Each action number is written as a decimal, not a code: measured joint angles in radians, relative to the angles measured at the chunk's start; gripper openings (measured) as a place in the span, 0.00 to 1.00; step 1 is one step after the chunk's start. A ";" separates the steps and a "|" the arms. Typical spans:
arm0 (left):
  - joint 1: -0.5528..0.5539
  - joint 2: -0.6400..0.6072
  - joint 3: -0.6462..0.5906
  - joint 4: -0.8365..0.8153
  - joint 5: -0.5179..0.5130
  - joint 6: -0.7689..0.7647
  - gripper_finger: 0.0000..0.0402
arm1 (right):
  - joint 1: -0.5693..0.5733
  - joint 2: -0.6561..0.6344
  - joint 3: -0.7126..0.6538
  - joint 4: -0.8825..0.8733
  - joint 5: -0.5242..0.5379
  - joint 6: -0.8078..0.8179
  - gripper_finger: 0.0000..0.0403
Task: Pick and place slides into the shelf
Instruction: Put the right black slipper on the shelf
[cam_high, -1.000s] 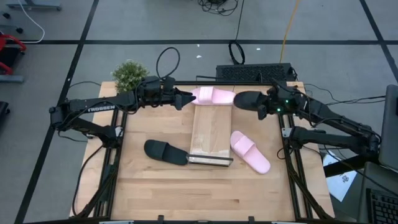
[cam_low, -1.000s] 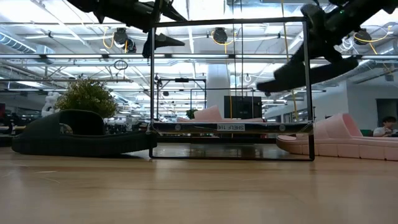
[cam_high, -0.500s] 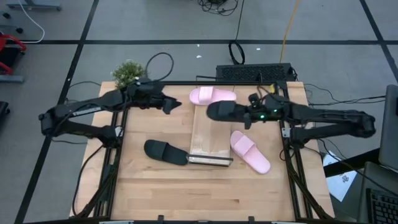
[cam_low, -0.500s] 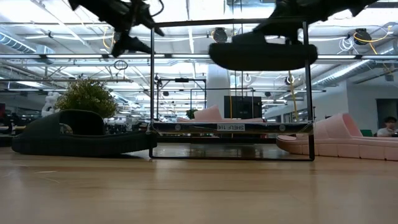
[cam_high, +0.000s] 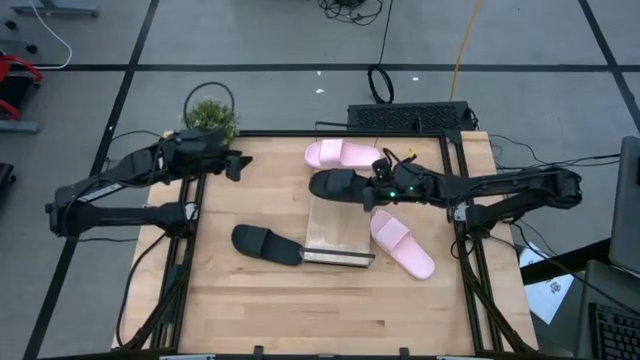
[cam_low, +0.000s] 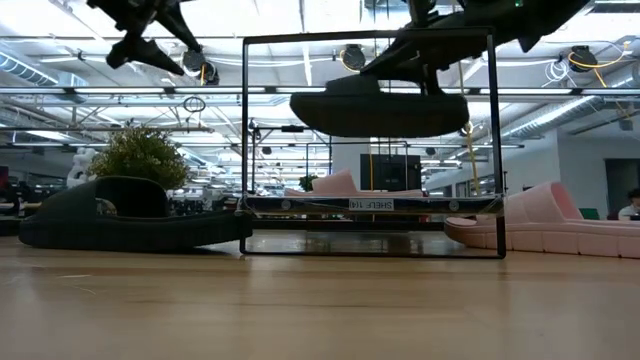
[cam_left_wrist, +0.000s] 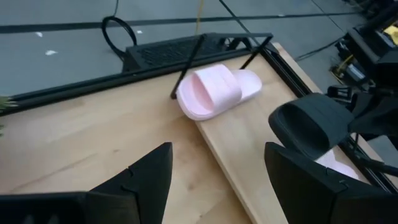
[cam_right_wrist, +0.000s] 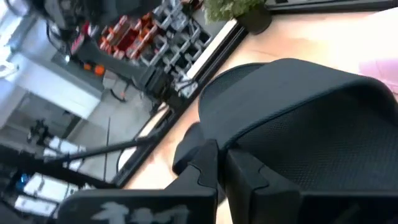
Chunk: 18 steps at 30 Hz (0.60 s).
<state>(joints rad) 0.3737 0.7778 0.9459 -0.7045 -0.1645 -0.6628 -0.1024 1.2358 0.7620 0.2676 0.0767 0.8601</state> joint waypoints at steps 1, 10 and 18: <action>0.000 -0.008 0.000 -0.007 -0.010 0.000 0.62 | 0.000 0.011 0.000 0.016 0.002 0.011 0.00; 0.000 -0.018 0.000 -0.021 -0.054 0.028 0.62 | 0.001 0.099 0.000 0.058 -0.022 0.071 0.00; 0.000 -0.018 -0.001 -0.025 -0.065 0.032 0.62 | 0.000 0.156 0.000 0.064 -0.023 0.063 0.00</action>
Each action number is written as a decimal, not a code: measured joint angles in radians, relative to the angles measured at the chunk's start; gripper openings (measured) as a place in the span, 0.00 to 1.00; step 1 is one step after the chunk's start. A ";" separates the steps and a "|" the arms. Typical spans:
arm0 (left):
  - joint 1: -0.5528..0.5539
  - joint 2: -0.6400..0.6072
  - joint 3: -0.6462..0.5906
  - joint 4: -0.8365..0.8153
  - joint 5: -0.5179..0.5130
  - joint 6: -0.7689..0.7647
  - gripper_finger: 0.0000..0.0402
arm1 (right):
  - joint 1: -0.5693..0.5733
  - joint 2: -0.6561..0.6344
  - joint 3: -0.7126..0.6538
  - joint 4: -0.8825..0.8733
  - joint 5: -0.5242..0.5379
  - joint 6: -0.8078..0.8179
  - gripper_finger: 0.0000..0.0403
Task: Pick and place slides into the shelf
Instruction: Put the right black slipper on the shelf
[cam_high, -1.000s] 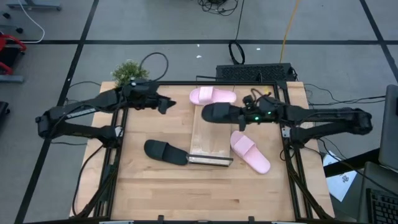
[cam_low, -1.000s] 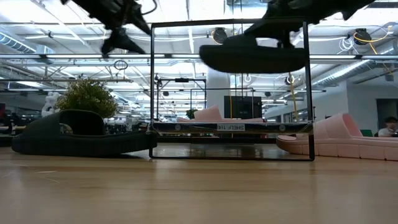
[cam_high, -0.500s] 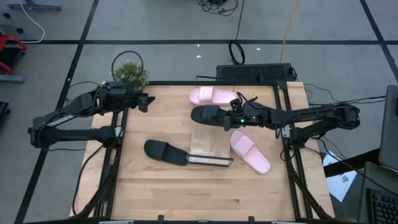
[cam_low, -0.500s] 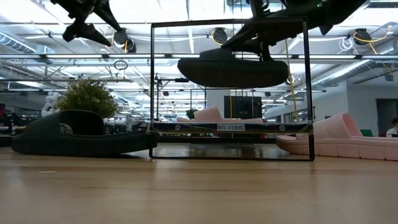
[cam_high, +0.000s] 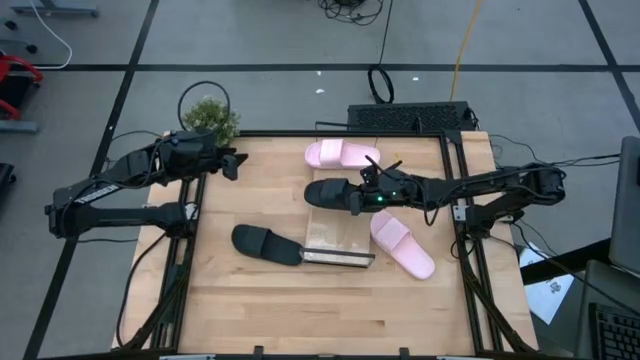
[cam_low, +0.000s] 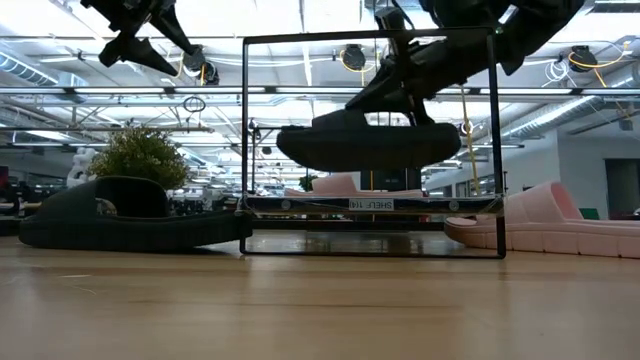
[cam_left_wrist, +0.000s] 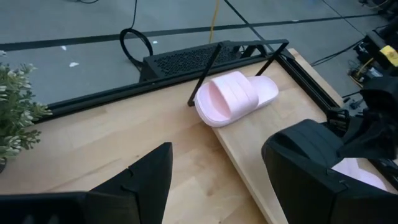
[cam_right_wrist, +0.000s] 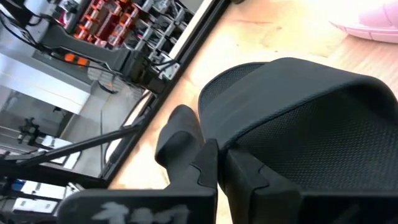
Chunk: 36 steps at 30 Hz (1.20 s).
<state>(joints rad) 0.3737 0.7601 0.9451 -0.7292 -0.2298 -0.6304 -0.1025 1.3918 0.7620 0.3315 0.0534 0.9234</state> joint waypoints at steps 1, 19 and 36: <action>0.000 0.000 0.000 0.000 0.000 0.000 0.62 | 0.000 0.004 0.000 0.000 0.001 -0.009 0.00; 0.000 0.001 0.000 0.000 0.000 -0.006 0.62 | 0.040 0.079 0.000 0.058 0.018 -0.005 0.00; 0.000 0.001 0.000 0.000 0.000 -0.003 0.62 | 0.085 0.079 -0.001 0.016 0.099 0.011 0.00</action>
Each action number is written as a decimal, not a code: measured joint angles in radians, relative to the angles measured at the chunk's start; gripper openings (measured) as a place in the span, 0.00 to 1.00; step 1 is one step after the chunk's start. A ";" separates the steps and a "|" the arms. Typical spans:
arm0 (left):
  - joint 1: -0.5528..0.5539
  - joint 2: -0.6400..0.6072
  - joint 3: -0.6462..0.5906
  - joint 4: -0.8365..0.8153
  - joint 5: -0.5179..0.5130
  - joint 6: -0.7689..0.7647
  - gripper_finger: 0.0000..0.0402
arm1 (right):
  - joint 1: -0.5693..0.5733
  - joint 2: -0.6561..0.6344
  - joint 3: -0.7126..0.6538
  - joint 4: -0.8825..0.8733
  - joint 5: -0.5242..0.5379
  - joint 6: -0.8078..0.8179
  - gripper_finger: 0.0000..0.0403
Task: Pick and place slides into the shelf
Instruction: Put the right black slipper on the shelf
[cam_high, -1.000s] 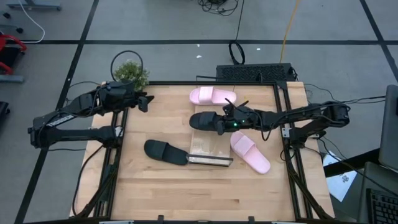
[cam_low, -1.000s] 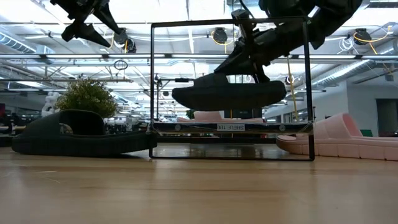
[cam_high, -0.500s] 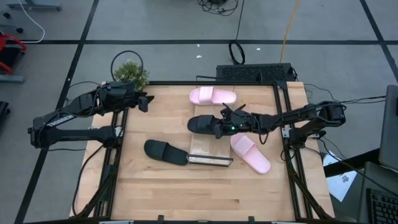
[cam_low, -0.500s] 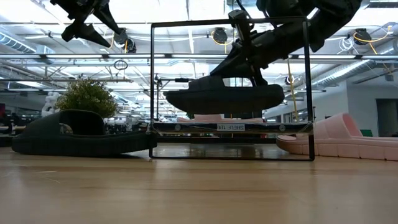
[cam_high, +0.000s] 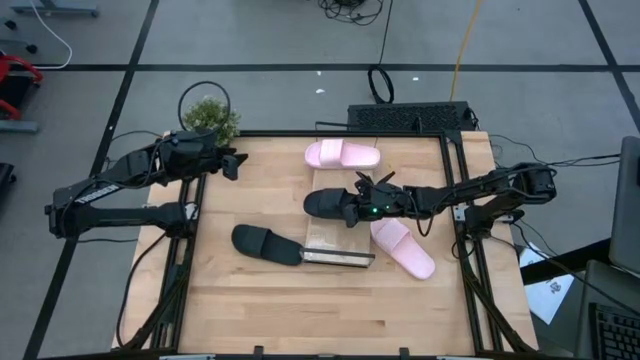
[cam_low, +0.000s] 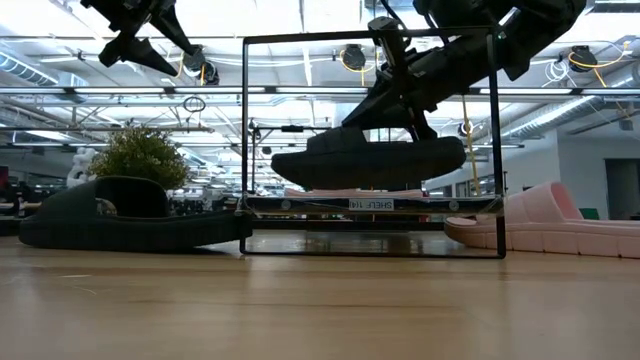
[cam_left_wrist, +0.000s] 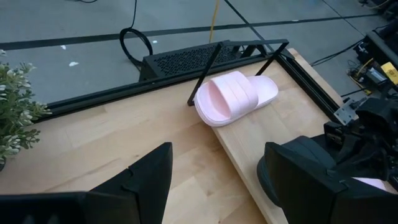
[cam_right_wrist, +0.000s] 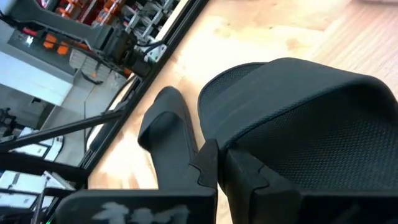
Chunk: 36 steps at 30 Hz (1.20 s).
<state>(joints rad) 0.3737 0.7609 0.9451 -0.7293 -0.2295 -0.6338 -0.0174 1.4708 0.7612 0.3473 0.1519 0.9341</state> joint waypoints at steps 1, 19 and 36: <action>0.000 0.000 0.000 0.000 0.000 0.000 0.62 | 0.000 0.000 0.000 -0.001 0.007 -0.004 0.00; 0.000 0.000 0.000 0.000 0.000 0.001 0.62 | 0.014 0.066 0.000 0.083 0.023 -0.001 0.00; 0.000 0.000 -0.001 0.001 0.000 0.000 0.62 | 0.020 0.134 0.000 0.173 0.000 -0.022 0.00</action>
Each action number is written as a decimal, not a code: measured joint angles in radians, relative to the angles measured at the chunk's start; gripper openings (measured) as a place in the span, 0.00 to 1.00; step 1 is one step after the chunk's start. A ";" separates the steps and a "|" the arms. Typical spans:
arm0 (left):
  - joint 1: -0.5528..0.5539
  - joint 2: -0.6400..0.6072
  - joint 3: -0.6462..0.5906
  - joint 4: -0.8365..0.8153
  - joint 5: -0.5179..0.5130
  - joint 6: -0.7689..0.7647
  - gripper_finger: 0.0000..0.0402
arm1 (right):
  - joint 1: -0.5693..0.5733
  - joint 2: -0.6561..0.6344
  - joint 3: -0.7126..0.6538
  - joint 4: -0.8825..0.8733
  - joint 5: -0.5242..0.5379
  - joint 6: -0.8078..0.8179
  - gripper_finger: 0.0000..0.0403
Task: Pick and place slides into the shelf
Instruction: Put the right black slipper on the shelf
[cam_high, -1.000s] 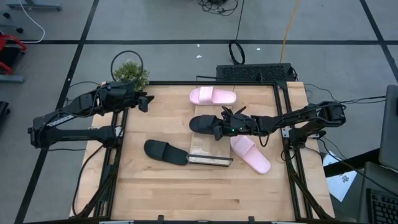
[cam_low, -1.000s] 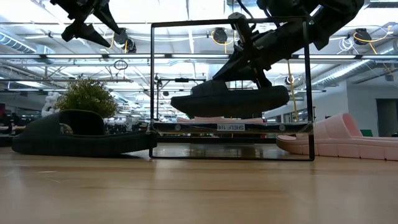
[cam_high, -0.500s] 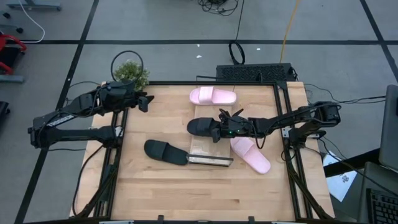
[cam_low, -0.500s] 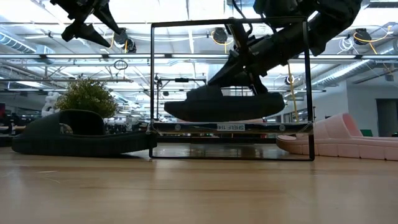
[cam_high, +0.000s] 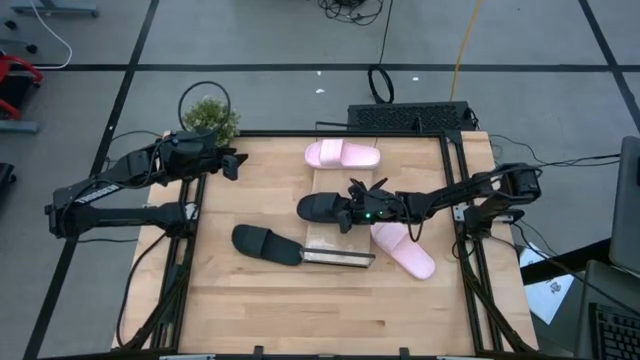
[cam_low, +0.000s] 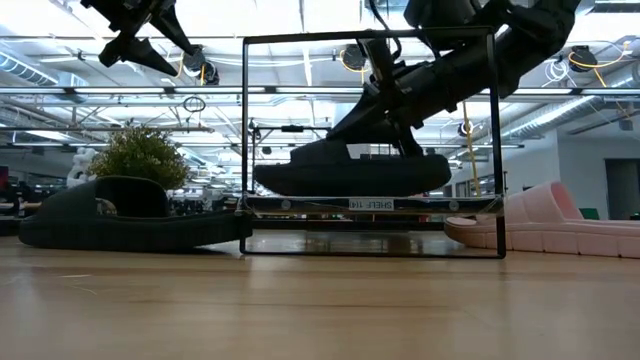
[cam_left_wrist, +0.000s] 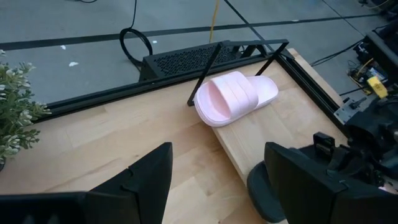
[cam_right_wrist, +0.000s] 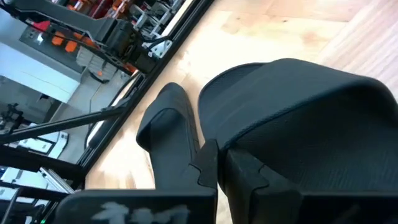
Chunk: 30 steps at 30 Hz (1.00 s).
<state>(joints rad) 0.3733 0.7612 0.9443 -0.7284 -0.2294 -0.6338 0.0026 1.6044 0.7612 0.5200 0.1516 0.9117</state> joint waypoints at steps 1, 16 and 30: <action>0.000 0.000 0.000 0.000 0.000 0.000 0.62 | 0.000 0.008 0.000 0.010 -0.003 0.000 0.00; 0.000 0.000 0.000 0.000 0.001 0.001 0.62 | 0.000 0.039 0.000 0.022 -0.023 -0.012 0.00; 0.000 0.000 0.000 0.000 0.000 0.001 0.62 | 0.001 -0.016 0.000 -0.046 0.032 -0.069 0.00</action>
<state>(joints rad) 0.3737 0.7612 0.9443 -0.7282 -0.2293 -0.6327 0.0040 1.5884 0.7616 0.4739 0.1836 0.8427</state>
